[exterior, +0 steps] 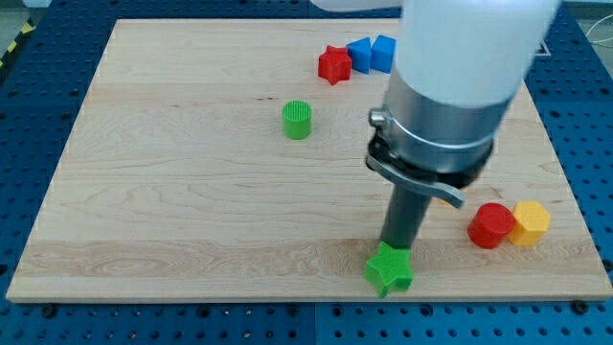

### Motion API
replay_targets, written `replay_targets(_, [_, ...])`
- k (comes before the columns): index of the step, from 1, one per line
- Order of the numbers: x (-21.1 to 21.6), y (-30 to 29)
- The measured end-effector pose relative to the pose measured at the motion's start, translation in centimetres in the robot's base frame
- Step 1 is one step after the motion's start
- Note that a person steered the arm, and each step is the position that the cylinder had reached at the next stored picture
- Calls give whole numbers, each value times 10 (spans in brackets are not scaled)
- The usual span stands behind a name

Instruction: Move the red circle closer to the yellow heart

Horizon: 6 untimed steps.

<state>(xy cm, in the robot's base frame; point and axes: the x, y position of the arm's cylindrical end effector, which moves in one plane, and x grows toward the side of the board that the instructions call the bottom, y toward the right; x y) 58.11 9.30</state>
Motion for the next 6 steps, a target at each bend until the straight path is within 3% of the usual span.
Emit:
replay_targets(4, [12,91])
replay_targets(6, [-6,87])
